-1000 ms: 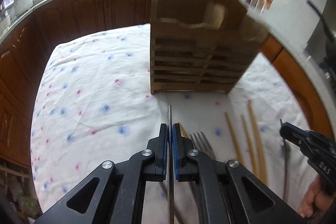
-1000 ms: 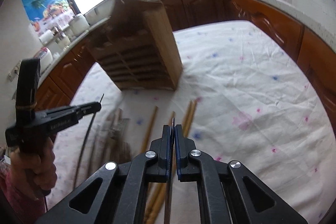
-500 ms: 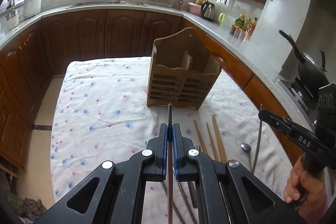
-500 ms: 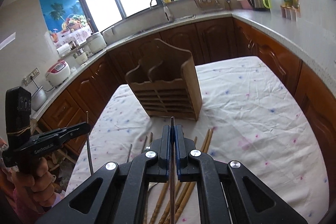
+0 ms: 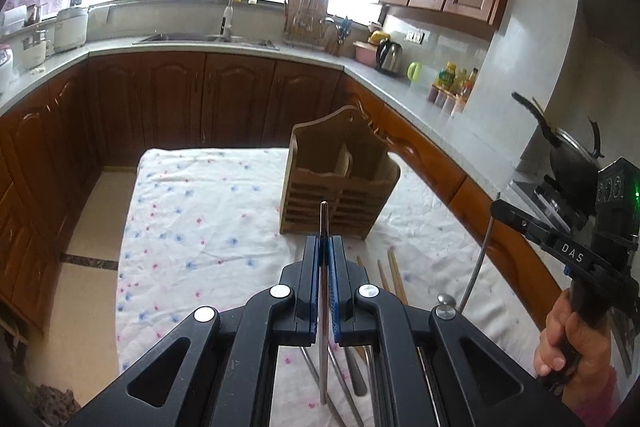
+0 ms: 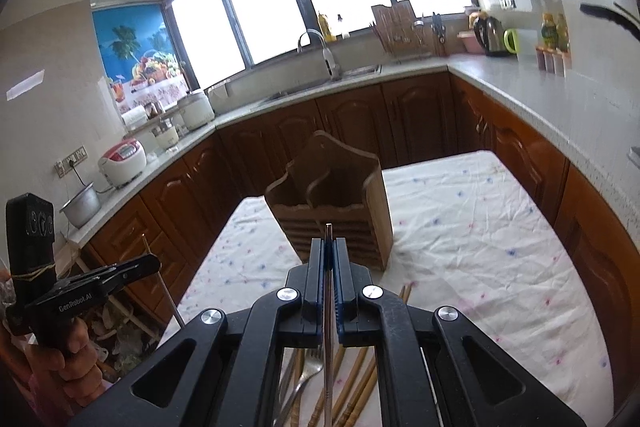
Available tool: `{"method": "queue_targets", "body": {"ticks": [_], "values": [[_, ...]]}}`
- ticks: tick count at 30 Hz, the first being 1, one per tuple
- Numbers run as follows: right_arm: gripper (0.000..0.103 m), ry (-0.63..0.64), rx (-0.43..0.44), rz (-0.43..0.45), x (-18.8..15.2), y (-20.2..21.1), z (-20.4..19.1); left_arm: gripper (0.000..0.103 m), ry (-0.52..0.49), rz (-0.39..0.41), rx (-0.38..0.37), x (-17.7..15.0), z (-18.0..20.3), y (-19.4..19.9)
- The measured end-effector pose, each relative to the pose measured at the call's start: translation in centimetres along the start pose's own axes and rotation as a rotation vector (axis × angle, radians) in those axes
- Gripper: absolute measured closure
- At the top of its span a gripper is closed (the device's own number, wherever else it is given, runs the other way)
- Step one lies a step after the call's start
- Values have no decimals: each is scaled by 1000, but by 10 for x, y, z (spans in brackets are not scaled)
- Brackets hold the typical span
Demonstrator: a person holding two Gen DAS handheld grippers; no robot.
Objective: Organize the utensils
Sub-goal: 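Carry both held chopsticks up and lower them into the wooden holder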
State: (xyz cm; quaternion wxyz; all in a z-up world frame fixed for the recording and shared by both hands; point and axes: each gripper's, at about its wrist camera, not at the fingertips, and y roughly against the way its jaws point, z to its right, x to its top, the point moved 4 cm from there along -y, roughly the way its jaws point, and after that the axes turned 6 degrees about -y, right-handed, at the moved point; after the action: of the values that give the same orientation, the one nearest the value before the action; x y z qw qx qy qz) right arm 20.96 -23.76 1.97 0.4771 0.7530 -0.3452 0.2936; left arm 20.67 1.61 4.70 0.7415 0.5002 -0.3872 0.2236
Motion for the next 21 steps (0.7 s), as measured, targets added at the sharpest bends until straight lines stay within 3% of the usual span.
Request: {"method": "queue_targets", "body": {"ticks": [10,15,21], "values": [[99,4,13,85,24,5,-6,100,-9,59,12,11,0,9],[99,-10,19,143,42,1,-6,100,-10,138,21,31,-3,8],[99,-18,14,273,85,-5,-11,100,-25,249,49,66,-5,-2]]}}
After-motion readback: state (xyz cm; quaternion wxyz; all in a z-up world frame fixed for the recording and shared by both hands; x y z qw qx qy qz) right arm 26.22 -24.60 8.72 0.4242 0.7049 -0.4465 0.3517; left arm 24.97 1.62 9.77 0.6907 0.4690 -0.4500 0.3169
